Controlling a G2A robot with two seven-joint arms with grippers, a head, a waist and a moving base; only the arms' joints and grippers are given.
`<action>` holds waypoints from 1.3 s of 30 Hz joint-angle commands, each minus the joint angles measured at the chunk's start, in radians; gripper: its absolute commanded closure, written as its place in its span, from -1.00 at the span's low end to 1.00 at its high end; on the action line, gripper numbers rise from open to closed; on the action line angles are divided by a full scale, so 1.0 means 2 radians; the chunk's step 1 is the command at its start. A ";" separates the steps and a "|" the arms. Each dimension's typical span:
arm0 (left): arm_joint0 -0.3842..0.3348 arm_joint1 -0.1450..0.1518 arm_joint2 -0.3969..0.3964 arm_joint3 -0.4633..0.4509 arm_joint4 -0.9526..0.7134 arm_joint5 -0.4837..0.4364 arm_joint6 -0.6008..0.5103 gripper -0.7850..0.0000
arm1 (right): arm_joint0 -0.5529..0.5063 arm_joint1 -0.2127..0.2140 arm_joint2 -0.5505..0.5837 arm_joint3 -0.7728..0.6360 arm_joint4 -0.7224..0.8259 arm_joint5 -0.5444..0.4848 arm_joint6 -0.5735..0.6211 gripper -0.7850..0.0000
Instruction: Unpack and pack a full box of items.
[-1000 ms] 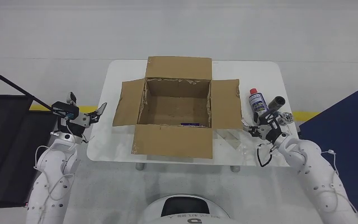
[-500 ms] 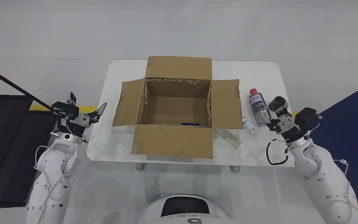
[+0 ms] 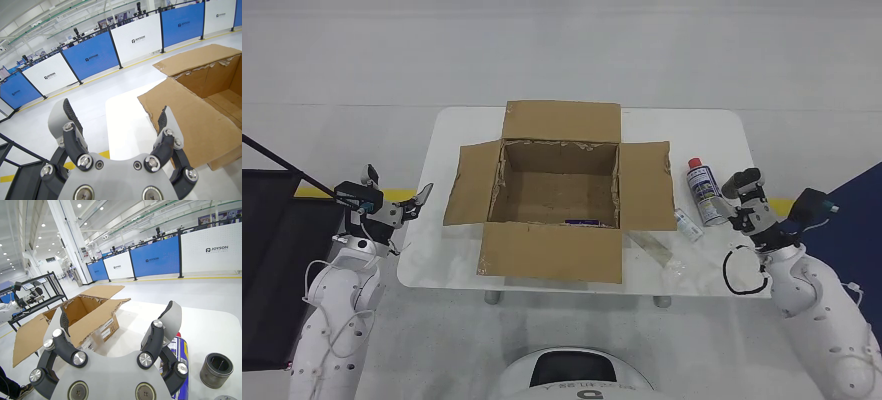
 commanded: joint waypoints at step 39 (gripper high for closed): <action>0.000 0.000 0.000 0.000 0.000 0.000 0.000 -1.00 | 0.248 -0.041 -0.253 -0.070 0.137 -0.005 0.276 -1.00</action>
